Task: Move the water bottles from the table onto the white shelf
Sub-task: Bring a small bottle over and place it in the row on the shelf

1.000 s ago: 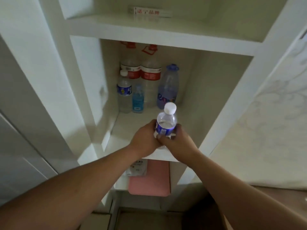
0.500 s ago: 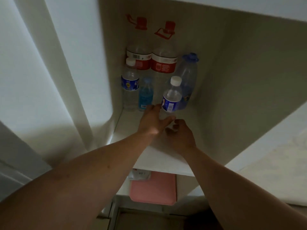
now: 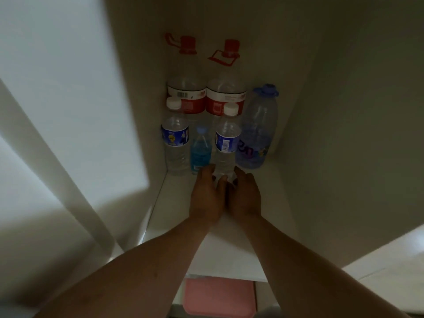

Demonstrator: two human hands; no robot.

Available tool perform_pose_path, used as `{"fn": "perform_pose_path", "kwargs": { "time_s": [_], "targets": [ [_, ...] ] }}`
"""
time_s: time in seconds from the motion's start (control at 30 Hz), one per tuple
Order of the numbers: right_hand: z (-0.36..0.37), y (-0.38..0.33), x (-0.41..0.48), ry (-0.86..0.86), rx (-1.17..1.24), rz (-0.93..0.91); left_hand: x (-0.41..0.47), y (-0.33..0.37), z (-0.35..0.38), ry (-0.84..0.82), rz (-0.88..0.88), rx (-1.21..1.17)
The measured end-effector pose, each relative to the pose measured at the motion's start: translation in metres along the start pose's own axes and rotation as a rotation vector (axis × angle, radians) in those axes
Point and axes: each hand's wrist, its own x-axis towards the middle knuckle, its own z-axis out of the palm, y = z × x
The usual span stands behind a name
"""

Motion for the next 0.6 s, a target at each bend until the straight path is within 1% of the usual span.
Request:
{"fn": "perform_pose_path", "kwargs": {
  "time_s": [0.2, 0.33, 0.43, 0.6],
  "targets": [
    [0.0032, 0.0039, 0.0019, -0.034, -0.092, -0.044, 0.001, 0.0007, 0.0017, 0.009, 0.017, 0.017],
    [0.0024, 0.0064, 0.0011, -0.057, -0.119, -0.071, 0.0017, -0.0028, 0.0044, 0.023, -0.007, 0.028],
    [0.0055, 0.0079, 0.002, -0.043, -0.089, -0.07, 0.0006, -0.0038, 0.0056, 0.025, -0.014, 0.035],
    [0.0069, 0.0077, 0.0016, 0.001, 0.019, -0.031, 0.0002, -0.0017, 0.005, 0.063, 0.034, 0.082]
  ]
}}
